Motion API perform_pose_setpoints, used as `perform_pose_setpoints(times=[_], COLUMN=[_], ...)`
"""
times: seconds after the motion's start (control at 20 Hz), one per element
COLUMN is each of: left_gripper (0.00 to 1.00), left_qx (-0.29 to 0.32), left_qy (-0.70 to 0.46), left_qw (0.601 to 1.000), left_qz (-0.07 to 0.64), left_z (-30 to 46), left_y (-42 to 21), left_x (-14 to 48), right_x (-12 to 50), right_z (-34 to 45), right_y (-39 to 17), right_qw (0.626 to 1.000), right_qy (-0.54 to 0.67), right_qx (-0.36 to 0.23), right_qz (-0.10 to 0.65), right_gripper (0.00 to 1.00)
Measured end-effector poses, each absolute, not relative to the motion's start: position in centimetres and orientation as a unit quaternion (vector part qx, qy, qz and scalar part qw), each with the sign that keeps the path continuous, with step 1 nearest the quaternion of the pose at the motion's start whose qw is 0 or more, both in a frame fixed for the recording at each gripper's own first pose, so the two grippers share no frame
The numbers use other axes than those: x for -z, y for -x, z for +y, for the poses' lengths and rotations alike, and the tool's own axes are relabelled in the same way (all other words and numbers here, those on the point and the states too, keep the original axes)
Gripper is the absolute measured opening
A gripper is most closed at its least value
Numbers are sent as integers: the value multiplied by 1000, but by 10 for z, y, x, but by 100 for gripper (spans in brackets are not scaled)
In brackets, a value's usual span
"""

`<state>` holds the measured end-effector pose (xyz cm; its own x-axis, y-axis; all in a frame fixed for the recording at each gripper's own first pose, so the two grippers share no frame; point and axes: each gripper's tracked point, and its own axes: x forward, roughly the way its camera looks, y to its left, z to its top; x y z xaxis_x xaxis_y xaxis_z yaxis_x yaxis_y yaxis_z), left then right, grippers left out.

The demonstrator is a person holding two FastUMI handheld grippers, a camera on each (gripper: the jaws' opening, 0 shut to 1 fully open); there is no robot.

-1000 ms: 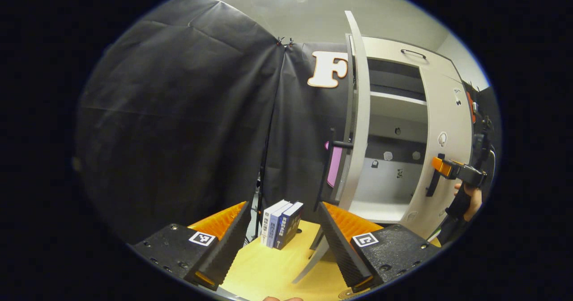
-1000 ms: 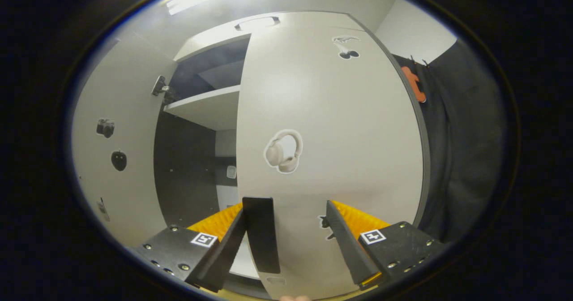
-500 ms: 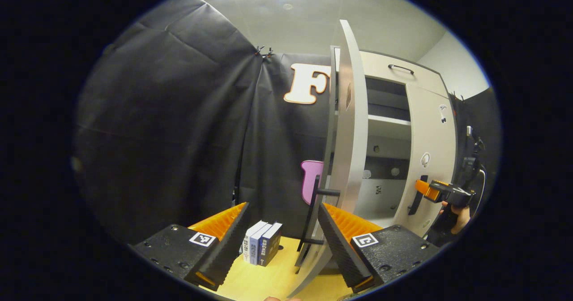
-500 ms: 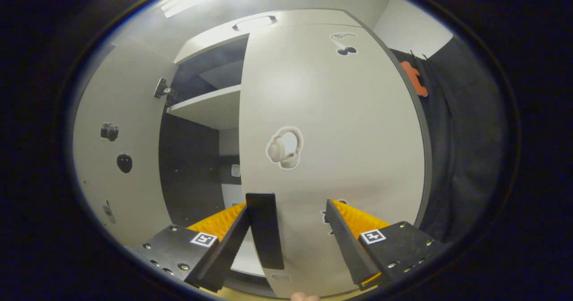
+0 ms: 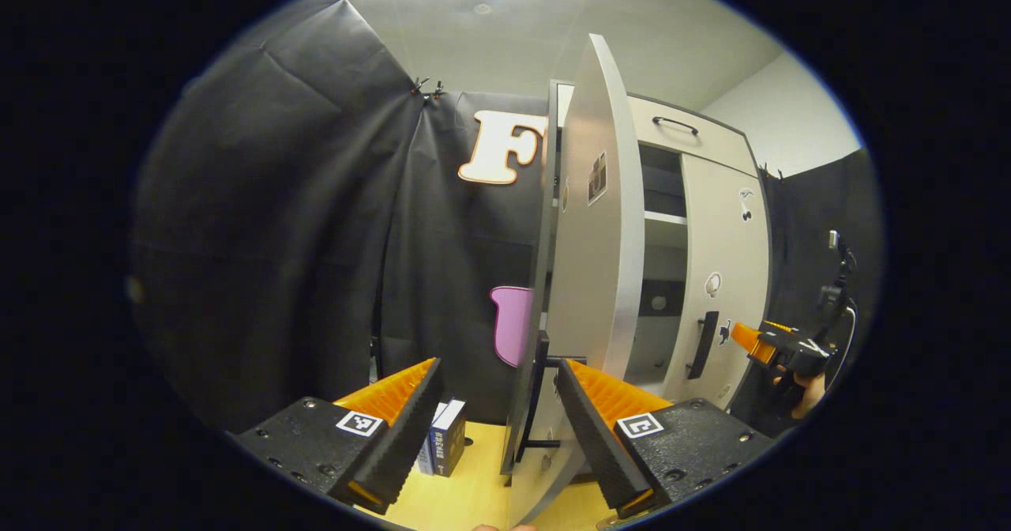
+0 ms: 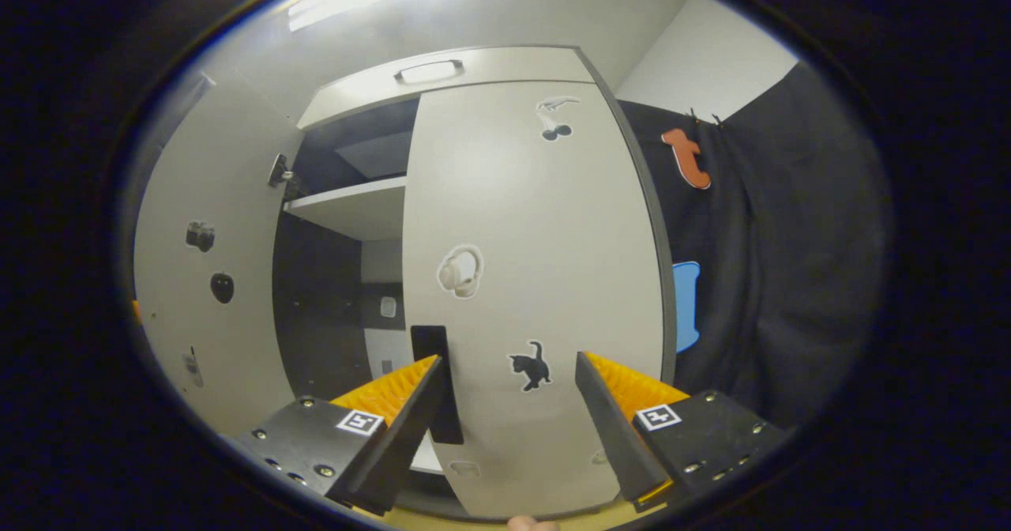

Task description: Grasp the bottle in the cabinet with the left hand and place it on the coaster, then close the right door with the right hand and the left door with the left hand.

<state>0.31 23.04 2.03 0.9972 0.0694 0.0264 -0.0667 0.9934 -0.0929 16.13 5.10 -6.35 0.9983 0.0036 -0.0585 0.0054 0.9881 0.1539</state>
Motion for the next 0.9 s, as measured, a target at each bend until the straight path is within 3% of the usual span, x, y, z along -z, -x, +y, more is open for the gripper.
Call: perform_pose_setpoints(times=[0.4, 0.9], left_gripper=[92, 93], left_qx=[45, 95], left_qy=[103, 118], left_qw=[994, 988], left_qz=[-12, -6], left_z=[178, 124], left_y=[-22, -43], left_x=[-13, -12], right_x=[78, 88], right_z=[20, -21], right_y=[-139, -118], right_qw=[997, 995], right_qy=[-53, -48], right_qx=[17, 46], right_qz=[54, 74], right_gripper=[100, 100])
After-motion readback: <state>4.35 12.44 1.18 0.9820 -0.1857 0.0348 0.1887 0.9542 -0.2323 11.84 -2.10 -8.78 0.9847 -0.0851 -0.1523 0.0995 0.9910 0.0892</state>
